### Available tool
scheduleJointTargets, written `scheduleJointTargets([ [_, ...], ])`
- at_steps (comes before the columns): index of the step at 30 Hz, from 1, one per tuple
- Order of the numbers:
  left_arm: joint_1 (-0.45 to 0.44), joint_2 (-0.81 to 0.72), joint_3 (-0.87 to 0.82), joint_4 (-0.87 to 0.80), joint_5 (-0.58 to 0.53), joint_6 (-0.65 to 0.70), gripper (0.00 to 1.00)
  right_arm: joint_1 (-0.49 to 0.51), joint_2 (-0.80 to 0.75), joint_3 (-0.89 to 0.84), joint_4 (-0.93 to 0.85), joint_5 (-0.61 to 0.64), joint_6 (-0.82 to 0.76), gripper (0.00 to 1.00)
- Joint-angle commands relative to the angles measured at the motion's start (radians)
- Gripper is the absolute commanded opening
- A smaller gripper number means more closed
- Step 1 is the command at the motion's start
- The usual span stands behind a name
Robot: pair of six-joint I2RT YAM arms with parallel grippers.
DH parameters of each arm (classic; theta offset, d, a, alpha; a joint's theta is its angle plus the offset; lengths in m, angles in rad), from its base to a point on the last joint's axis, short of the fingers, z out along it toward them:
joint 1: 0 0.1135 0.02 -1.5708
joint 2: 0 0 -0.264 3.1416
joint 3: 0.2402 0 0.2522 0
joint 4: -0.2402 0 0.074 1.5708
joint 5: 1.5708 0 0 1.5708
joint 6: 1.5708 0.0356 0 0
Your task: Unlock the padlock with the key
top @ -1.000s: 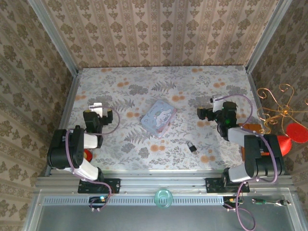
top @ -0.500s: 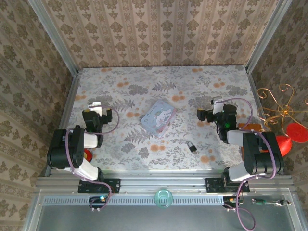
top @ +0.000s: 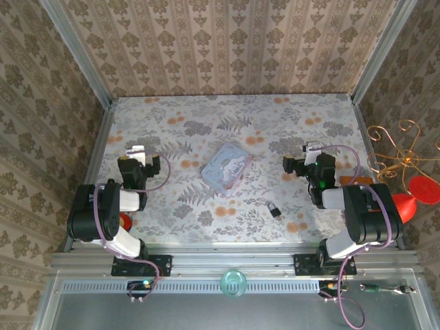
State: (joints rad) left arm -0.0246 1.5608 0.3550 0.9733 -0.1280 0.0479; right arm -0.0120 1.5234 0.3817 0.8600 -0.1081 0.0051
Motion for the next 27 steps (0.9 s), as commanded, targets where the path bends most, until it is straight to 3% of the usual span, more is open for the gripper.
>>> scheduleJointTargets([
  [1,0.003,-0.003,0.001,0.017,-0.006,-0.017,1.0,0.005,0.003,0.029,-0.017,0.1,0.027,1.0],
  [27,-0.001,-0.004,0.01,0.0,-0.01,-0.012,1.0,0.007,0.007,0.038,-0.029,0.101,0.027,1.0],
])
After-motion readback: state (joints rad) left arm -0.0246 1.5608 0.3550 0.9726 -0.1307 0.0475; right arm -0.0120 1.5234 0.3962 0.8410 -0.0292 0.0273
